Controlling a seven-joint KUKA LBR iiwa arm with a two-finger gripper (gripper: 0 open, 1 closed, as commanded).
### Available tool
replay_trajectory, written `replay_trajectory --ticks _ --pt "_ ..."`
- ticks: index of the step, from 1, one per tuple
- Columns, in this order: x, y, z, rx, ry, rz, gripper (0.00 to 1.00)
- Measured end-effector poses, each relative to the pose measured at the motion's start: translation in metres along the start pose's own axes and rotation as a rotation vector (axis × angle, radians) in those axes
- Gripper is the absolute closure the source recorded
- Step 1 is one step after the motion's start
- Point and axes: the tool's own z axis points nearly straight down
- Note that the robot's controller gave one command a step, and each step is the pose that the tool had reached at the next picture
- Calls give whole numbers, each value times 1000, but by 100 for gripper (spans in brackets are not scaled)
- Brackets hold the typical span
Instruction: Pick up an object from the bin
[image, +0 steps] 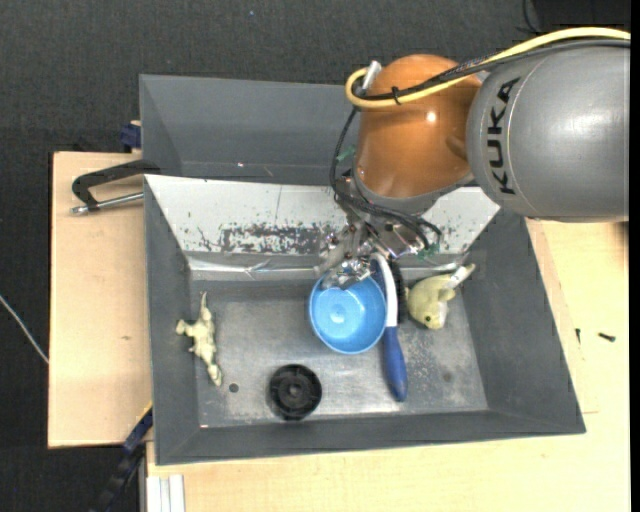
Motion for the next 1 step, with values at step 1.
replay_trajectory --ticks 1 --pt "-2 0 -5 -2 4 2 100"
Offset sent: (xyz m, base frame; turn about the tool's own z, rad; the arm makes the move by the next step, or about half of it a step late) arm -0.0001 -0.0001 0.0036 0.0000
